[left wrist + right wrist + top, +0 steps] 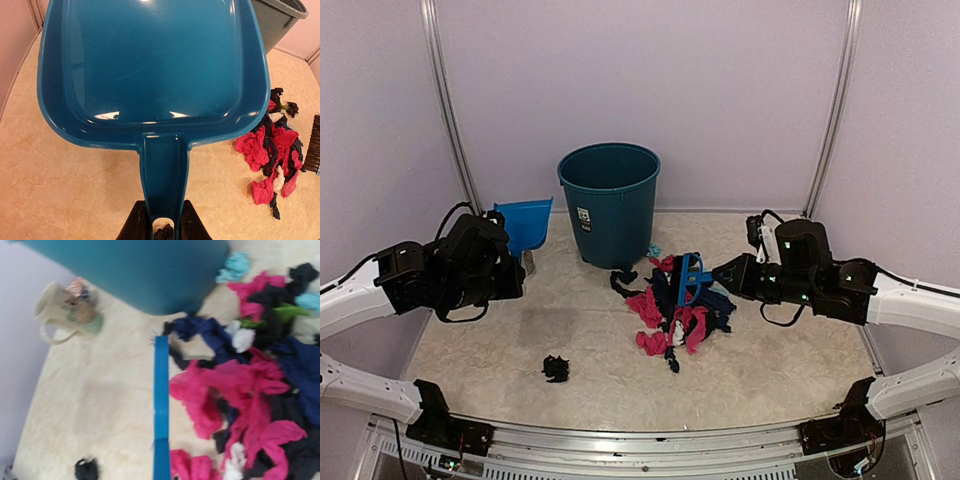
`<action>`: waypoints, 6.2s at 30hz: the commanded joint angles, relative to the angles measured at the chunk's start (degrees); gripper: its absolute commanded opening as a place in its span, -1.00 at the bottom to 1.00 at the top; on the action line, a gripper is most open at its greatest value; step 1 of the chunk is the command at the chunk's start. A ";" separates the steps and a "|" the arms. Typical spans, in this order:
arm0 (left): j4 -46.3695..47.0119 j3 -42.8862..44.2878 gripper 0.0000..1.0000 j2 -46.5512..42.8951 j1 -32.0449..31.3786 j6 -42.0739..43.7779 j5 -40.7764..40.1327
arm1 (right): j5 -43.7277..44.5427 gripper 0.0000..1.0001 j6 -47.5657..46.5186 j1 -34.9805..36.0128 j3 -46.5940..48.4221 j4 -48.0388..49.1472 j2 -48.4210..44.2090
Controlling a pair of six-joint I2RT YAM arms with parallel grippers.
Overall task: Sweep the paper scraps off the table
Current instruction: Sweep the paper scraps at the center of the board.
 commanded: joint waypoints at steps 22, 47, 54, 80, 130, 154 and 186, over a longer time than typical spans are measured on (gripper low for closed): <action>0.35 1.56 -0.80 -2.02 0.55 1.70 0.46 | -29.35 -1.00 -7.84 19.07 25.30 19.98 40.83; 1.02 -0.05 -0.81 -2.86 0.55 1.97 0.86 | -14.89 -1.00 -7.31 11.34 20.22 7.53 42.14; 1.67 -0.14 -0.83 -1.97 0.55 2.02 1.05 | -10.55 -1.00 -8.67 4.98 11.74 5.30 33.03; 3.33 0.43 -0.84 -0.64 0.64 3.53 1.44 | 1.88 -1.00 -12.07 -11.47 -0.15 -10.29 6.19; 1.97 -2.50 -0.88 -0.20 -2.35 2.07 5.32 | -12.60 -1.00 4.42 -13.85 8.45 22.59 38.55; 4.75 -1.87 -0.89 3.65 -2.83 5.00 7.63 | -4.28 -1.00 -3.27 -14.81 11.07 9.04 16.58; 0.53 -5.08 -0.90 0.37 -7.62 -1.31 6.91 | -11.14 -1.00 -0.90 -17.15 35.58 13.70 56.22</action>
